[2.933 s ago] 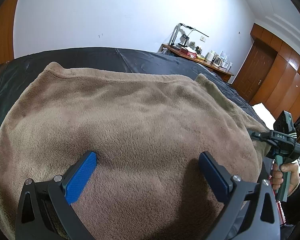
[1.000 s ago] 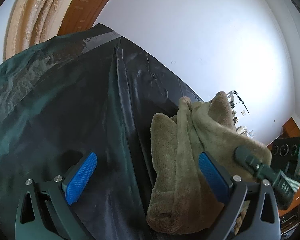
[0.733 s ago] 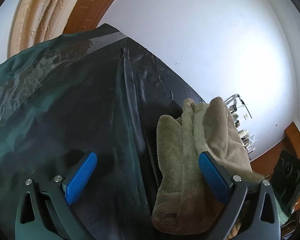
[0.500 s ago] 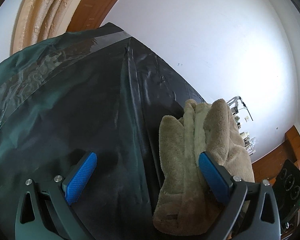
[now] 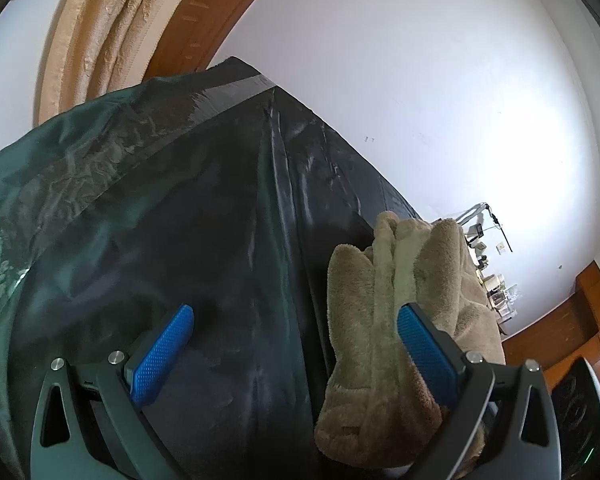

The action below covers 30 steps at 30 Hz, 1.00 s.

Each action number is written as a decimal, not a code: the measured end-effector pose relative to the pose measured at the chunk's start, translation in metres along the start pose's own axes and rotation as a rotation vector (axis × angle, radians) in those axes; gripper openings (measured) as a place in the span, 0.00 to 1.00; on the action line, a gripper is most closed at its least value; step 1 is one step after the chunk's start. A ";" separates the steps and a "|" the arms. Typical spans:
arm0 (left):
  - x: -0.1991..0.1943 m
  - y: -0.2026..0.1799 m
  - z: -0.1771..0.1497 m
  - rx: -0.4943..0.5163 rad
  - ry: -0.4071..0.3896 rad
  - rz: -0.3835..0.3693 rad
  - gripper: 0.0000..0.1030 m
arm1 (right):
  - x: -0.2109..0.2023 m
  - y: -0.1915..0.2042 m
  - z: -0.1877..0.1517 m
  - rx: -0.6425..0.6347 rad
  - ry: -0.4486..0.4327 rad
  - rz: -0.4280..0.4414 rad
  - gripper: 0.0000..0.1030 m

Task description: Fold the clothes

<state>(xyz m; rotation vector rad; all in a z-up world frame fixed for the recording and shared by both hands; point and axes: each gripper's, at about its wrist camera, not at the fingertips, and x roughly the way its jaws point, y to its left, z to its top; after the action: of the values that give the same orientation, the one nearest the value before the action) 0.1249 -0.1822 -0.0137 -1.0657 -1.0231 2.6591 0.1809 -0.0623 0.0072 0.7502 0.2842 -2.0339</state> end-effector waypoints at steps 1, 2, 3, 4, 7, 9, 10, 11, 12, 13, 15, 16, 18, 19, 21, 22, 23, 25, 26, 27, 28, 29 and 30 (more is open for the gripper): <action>-0.002 0.000 0.000 -0.001 0.000 0.002 0.99 | -0.011 -0.010 0.000 0.068 -0.026 0.081 0.86; -0.004 -0.002 0.000 0.000 -0.001 0.003 0.99 | -0.023 -0.019 -0.002 0.129 -0.055 0.158 0.86; -0.005 -0.004 0.000 0.004 -0.002 0.003 0.99 | -0.035 -0.029 -0.004 0.187 -0.086 0.235 0.86; -0.007 -0.007 0.000 0.011 -0.002 0.001 0.99 | -0.047 -0.036 -0.007 0.228 -0.115 0.277 0.86; -0.013 -0.021 -0.002 0.046 -0.005 -0.014 0.99 | -0.076 -0.052 -0.017 0.281 -0.179 0.275 0.86; -0.017 -0.037 -0.004 0.084 -0.003 -0.046 0.99 | -0.094 -0.058 -0.026 0.275 -0.202 0.198 0.86; -0.018 -0.045 -0.006 0.107 0.000 -0.059 0.99 | -0.098 -0.060 -0.030 0.270 -0.206 0.164 0.86; -0.018 -0.056 -0.009 0.142 0.008 -0.071 0.99 | -0.103 -0.062 -0.035 0.268 -0.209 0.139 0.86; -0.018 -0.067 -0.012 0.178 0.016 -0.083 0.99 | -0.107 -0.065 -0.040 0.275 -0.214 0.119 0.86; -0.018 -0.077 -0.015 0.210 0.026 -0.095 0.99 | -0.111 -0.069 -0.045 0.286 -0.220 0.103 0.86; -0.015 -0.093 -0.023 0.252 0.061 -0.118 0.99 | -0.117 -0.075 -0.054 0.310 -0.236 0.083 0.86; -0.013 -0.098 -0.027 0.258 0.086 -0.133 0.99 | -0.119 -0.077 -0.057 0.323 -0.248 0.086 0.86; -0.010 -0.102 -0.030 0.245 0.113 -0.136 0.99 | -0.123 -0.082 -0.065 0.351 -0.272 0.094 0.86; -0.011 -0.102 -0.030 0.239 0.112 -0.126 0.99 | -0.124 -0.081 -0.066 0.349 -0.279 0.092 0.86; -0.017 -0.098 -0.031 0.223 0.097 -0.092 0.99 | -0.124 -0.078 -0.066 0.327 -0.288 0.082 0.86; -0.020 -0.096 -0.031 0.214 0.093 -0.080 0.99 | -0.124 -0.077 -0.066 0.317 -0.292 0.077 0.86; -0.022 -0.094 -0.031 0.201 0.096 -0.081 0.99 | -0.125 -0.076 -0.067 0.306 -0.297 0.075 0.86; -0.025 -0.090 -0.035 0.176 0.117 -0.101 0.99 | -0.127 -0.077 -0.070 0.293 -0.307 0.082 0.86; -0.024 -0.092 -0.038 0.167 0.136 -0.122 0.99 | -0.127 -0.079 -0.072 0.294 -0.314 0.093 0.86; -0.023 -0.094 -0.041 0.158 0.155 -0.142 0.99 | -0.127 -0.081 -0.074 0.296 -0.320 0.104 0.86; -0.022 -0.095 -0.044 0.149 0.174 -0.163 0.99 | -0.128 -0.083 -0.076 0.300 -0.326 0.115 0.86; -0.021 -0.097 -0.047 0.140 0.193 -0.183 0.99 | -0.128 -0.085 -0.077 0.305 -0.331 0.126 0.86; -0.020 -0.099 -0.050 0.131 0.212 -0.203 0.99 | -0.129 -0.086 -0.079 0.306 -0.335 0.133 0.86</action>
<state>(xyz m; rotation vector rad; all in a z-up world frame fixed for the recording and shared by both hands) 0.1576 -0.0848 0.0325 -1.1211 -0.8535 2.3586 0.1918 0.1110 0.0159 0.5787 -0.2674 -2.0571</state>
